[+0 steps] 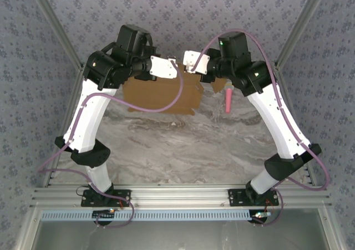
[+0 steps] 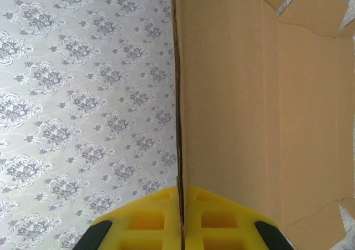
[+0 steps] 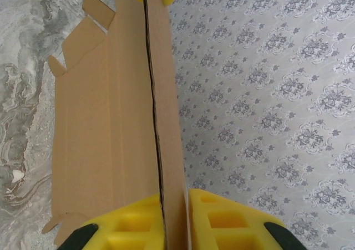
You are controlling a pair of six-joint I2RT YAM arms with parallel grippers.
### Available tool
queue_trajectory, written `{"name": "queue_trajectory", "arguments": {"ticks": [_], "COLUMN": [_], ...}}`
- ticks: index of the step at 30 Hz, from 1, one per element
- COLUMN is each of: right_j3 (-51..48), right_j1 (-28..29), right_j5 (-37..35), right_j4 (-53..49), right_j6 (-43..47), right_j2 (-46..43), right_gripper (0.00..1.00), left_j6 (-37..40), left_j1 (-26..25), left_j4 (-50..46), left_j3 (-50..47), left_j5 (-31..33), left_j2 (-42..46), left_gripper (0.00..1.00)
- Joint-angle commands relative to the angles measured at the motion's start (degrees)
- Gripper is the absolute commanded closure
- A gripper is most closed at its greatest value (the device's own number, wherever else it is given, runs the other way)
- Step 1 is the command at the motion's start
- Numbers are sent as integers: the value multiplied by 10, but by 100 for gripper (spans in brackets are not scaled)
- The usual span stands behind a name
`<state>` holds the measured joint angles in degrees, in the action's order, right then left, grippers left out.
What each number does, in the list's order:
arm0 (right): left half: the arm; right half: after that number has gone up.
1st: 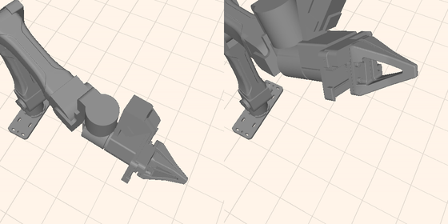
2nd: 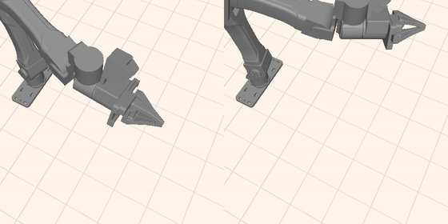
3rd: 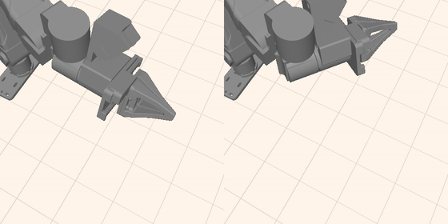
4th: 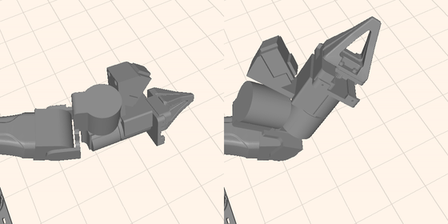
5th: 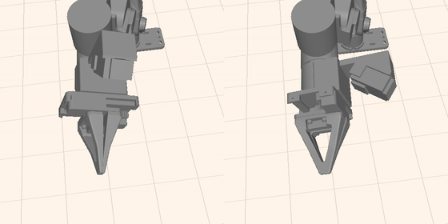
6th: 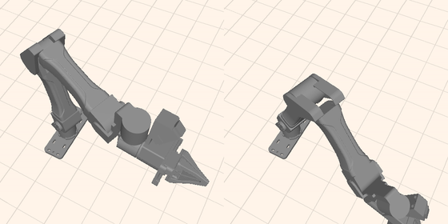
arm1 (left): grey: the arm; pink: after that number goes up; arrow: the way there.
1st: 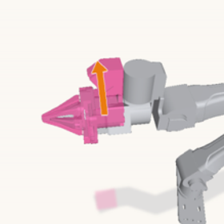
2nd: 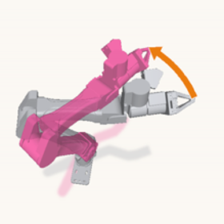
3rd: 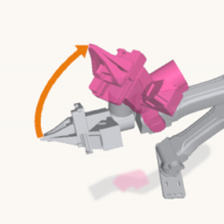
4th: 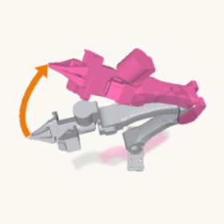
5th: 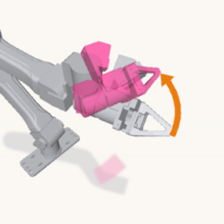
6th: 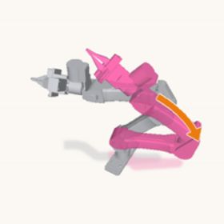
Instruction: Fold the paper box
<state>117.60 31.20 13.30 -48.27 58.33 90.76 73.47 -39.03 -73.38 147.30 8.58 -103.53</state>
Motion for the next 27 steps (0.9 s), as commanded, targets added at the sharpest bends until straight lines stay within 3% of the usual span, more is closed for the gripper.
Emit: {"name": "queue_trajectory", "arguments": {"ticks": [1,7,13,18,22,27], "right_j3": [20,12,1,-9,-7,-7], "right_j1": [-8,-18,-43,-80,-110,-149], "right_j5": [10,26,55,89,113,138], "right_j4": [-18,-25,-25,-25,-34,-56], "right_j6": [13,6,-24,-68,-118,-170], "right_j2": [-1,-9,-23,-37,-41,-47], "right_gripper": [88,96,100,100,100,100], "left_j6": [0,-15,-53,-147,-252,-370], "left_j1": [-2,1,1,4,26,90], "left_j4": [14,20,45,68,139,285], "left_j3": [15,14,13,4,-93,-304], "left_j5": [-10,-14,-13,-33,-79,-192], "left_j2": [-2,1,6,28,89,215], "left_gripper": [99,89,61,44,36,33]}}
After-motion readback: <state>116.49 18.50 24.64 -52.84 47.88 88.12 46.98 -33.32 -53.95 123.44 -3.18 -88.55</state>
